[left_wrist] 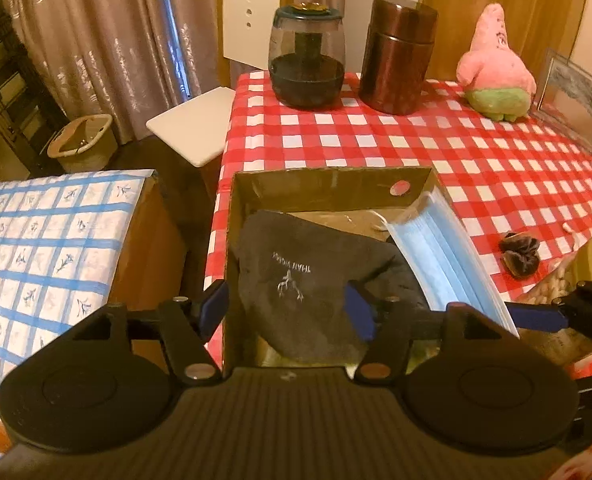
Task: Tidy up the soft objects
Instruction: 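Open both tools to drop the black pouch and blue mask into the tray, then withdraw both open tools from the tray toward the nut jar and tissue box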
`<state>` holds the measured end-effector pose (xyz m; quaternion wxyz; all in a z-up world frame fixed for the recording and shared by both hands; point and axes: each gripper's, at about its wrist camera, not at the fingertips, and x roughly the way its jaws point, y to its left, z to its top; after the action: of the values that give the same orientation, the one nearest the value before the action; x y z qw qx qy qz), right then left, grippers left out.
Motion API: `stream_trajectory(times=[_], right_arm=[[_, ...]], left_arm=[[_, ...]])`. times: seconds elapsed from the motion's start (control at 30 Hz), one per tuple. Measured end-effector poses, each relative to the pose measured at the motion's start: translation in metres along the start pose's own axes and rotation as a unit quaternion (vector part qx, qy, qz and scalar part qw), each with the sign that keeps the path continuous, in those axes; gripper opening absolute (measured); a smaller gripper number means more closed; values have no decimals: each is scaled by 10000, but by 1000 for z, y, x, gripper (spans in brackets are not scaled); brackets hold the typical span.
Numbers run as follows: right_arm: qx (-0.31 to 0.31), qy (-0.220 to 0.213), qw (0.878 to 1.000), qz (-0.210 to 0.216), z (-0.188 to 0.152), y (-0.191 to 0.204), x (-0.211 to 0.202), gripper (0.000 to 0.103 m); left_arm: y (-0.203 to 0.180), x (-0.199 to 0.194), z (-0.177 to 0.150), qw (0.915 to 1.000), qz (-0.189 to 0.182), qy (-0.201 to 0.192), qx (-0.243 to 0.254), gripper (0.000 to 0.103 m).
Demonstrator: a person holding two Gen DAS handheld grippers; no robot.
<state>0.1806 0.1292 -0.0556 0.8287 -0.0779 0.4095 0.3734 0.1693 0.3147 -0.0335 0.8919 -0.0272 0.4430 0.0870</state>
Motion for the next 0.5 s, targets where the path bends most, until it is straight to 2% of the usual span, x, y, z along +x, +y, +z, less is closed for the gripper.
stream_trajectory(times=[0.2, 0.5], right_arm=[[-111, -230, 9997, 8, -1, 4, -30, 58], [94, -748, 9970, -151, -24, -13, -114, 62]], left_arm=[[-2, -31, -6, 9996, -127, -191, -169, 64], [-31, -86, -25, 9970, -381, -558, -391, 75]])
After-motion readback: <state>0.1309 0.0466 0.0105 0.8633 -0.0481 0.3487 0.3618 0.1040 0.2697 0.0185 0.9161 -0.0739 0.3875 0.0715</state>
